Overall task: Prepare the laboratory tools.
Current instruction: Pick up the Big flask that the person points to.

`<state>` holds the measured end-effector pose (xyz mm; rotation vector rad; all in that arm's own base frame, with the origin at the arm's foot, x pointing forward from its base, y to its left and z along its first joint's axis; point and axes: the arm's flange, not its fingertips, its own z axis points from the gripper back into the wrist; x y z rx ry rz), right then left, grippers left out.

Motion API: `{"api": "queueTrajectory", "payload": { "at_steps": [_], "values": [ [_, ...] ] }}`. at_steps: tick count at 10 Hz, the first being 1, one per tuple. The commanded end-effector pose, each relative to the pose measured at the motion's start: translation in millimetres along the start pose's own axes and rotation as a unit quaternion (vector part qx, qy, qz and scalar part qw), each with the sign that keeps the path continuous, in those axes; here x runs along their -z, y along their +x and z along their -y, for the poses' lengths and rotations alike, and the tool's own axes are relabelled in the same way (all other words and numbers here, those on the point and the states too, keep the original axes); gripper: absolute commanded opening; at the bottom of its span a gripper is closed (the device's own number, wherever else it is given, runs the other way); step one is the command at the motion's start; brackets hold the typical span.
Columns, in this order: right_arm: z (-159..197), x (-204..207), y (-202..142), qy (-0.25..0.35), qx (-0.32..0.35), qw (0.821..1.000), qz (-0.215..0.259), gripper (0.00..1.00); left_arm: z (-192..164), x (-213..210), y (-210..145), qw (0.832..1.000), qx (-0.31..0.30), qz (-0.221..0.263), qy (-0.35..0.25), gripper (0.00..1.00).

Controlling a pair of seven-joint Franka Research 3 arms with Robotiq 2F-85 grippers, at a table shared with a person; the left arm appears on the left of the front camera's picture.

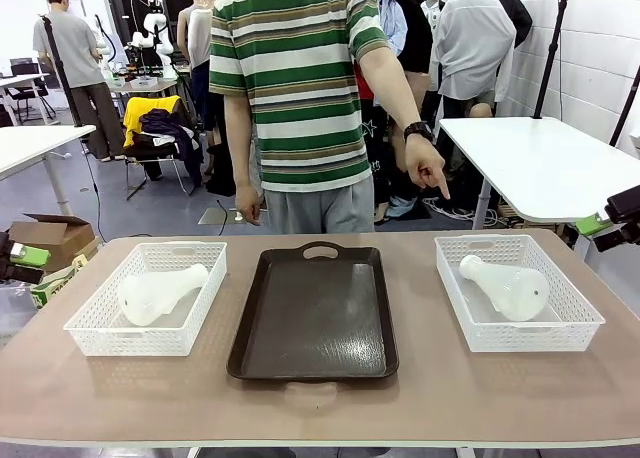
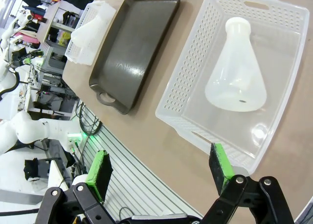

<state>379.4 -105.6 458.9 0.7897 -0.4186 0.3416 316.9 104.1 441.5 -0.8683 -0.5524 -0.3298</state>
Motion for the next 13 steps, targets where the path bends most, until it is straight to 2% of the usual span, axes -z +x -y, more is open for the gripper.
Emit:
{"api": "queueTrajectory", "payload": {
  "at_steps": [1, 5, 7, 9, 10, 13],
  "values": [
    [1.3, 2.2, 1.7, 0.013, -0.004, 1.000, 0.010, 1.00, -2.8, -0.7, 2.1, 1.000, 0.009, 0.010, -0.007, 1.00],
    [0.0, 0.0, 0.0, 0.000, 0.000, 1.000, 0.000, 1.00, -2.8, -0.7, 2.1, 1.000, 0.009, 0.010, -0.007, 1.00],
    [-27.9, -8.4, 22.5, -0.081, -0.031, 0.996, -0.031, 1.00, -2.8, -0.7, 2.1, 1.000, 0.009, 0.010, -0.007, 1.00],
    [-55.3, 7.0, 72.7, -0.204, -0.087, 0.973, -0.059, 1.00, -2.8, -0.7, 2.1, 1.000, 0.009, 0.010, -0.007, 1.00],
    [-65.6, 26.6, 95.8, -0.263, -0.110, 0.955, -0.084, 1.00, -2.8, -0.7, 2.1, 1.000, 0.009, 0.010, -0.007, 1.00],
    [-68.9, 114.8, 148.8, -0.373, -0.129, 0.902, -0.174, 1.00, -2.8, -0.7, 2.1, 1.000, 0.009, 0.010, -0.007, 1.00]
  ]
}}
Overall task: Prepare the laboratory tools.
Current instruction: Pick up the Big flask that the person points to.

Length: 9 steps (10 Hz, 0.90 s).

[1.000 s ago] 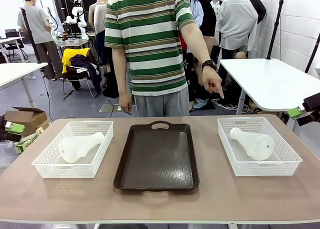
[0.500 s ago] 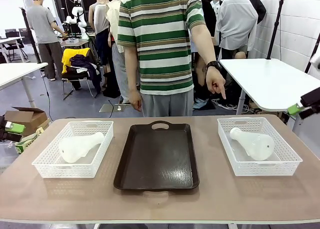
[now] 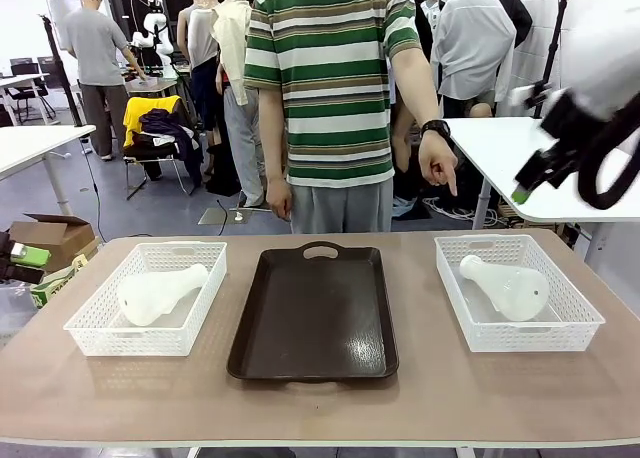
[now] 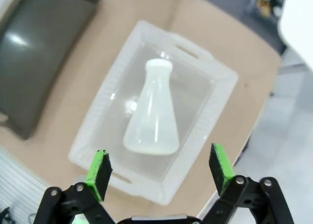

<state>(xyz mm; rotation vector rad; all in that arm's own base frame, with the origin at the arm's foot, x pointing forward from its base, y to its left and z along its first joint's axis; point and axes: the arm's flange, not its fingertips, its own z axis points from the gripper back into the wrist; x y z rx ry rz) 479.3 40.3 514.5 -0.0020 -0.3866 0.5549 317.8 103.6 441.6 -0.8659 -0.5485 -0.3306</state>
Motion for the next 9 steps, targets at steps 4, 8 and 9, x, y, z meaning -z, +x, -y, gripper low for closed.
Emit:
{"api": "queueTrajectory", "payload": {
  "at_steps": [4, 8, 9],
  "values": [
    [4.8, 103.5, 52.0, -0.057, 0.014, 0.987, -0.152, 1.00, -2.7, -1.3, 1.2, 1.000, 0.009, 0.012, -0.008, 1.00],
    [14.7, 146.9, 59.7, 0.009, 0.018, 0.982, -0.190, 1.00, -2.7, -1.3, 1.2, 1.000, 0.009, 0.012, -0.008, 1.00],
    [15.1, 154.2, 58.7, 0.016, 0.015, 0.980, -0.197, 1.00, -2.7, -1.3, 1.2, 1.000, 0.009, 0.012, -0.008, 1.00]
  ]
}}
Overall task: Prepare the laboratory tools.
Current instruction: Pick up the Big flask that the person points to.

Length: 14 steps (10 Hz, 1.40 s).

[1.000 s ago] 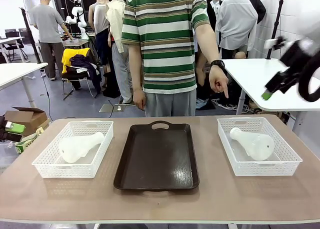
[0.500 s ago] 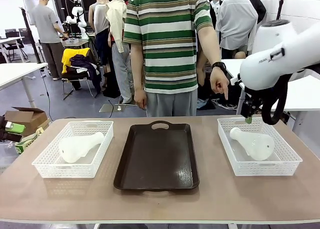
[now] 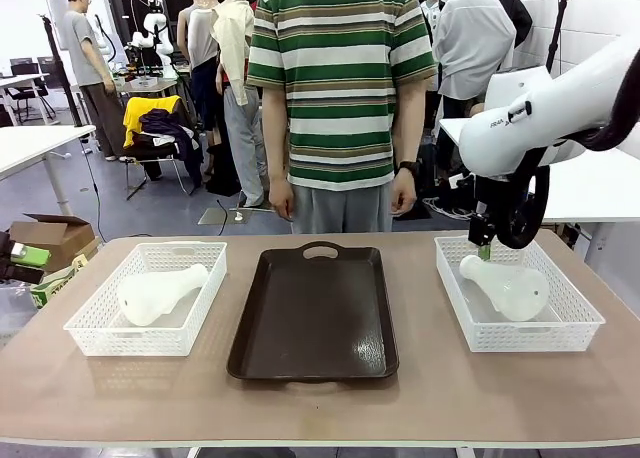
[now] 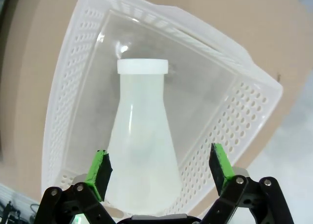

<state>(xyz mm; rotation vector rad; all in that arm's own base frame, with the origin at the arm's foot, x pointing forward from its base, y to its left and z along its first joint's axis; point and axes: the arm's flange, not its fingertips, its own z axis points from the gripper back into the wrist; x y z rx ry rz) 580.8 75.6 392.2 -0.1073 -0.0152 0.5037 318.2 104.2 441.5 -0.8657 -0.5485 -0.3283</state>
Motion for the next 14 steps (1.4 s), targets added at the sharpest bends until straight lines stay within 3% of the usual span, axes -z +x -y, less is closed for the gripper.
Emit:
{"api": "queueTrajectory", "payload": {
  "at_steps": [1, 14],
  "values": [
    [9.3, 8.1, 8.7, 0.036, -0.010, 0.999, -0.012, 1.00, -2.1, -1.0, 1.0, 1.000, 0.010, 0.011, -0.008, 1.00],
    [0.2, 57.0, 47.0, 0.043, -0.056, 0.997, 0.013, 1.00, -2.1, -1.0, 1.0, 1.000, 0.010, 0.011, -0.008, 1.00]
  ]
}}
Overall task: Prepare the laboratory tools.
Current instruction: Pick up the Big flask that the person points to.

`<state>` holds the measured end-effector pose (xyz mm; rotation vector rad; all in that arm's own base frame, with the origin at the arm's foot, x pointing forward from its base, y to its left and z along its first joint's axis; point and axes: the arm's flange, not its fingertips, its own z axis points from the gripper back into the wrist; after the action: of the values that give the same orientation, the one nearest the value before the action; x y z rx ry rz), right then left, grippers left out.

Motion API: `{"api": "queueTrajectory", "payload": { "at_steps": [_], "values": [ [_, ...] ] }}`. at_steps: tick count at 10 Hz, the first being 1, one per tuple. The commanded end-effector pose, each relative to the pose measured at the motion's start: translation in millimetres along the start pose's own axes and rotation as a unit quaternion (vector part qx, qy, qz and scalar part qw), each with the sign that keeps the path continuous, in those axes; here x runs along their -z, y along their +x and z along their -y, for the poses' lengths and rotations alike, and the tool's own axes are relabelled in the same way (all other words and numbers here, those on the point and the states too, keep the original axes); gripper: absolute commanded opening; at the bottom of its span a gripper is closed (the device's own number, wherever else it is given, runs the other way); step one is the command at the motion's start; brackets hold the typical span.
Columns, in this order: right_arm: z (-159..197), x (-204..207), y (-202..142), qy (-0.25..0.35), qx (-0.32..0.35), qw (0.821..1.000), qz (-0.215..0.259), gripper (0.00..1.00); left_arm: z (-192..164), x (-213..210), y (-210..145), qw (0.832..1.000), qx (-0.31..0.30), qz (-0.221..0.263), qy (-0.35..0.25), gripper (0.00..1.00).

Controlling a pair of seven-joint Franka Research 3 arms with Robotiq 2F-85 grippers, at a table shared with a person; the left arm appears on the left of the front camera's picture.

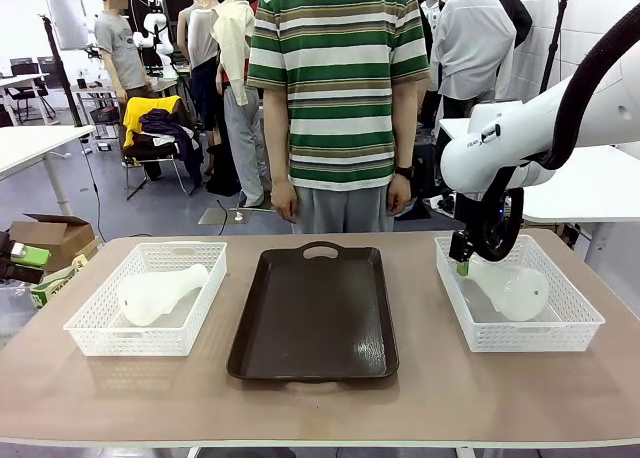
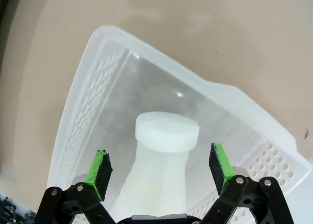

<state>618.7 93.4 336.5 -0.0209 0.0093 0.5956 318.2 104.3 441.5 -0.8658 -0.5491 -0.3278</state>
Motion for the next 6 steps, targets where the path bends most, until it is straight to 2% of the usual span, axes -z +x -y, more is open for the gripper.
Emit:
{"api": "queueTrajectory", "payload": {
  "at_steps": [1, 4, 5, 6],
  "values": [
    [4.8, 3.6, 5.2, 0.000, -0.009, 1.000, 0.014, 1.00, -2.1, -0.9, 1.0, 1.000, 0.010, 0.011, -0.008, 1.00],
    [8.8, 7.9, -0.5, 0.010, -0.002, 1.000, 0.010, 1.00, -2.1, -0.9, 1.0, 1.000, 0.010, 0.011, -0.008, 1.00],
    [9.6, 10.8, -2.0, 0.011, -0.013, 1.000, 0.015, 0.94, -2.1, -0.9, 1.0, 1.000, 0.010, 0.011, -0.008, 1.00],
    [8.1, 13.6, -2.4, 0.012, -0.016, 1.000, 0.017, 0.75, -2.1, -0.9, 1.0, 1.000, 0.010, 0.011, -0.008, 1.00]
  ]
}}
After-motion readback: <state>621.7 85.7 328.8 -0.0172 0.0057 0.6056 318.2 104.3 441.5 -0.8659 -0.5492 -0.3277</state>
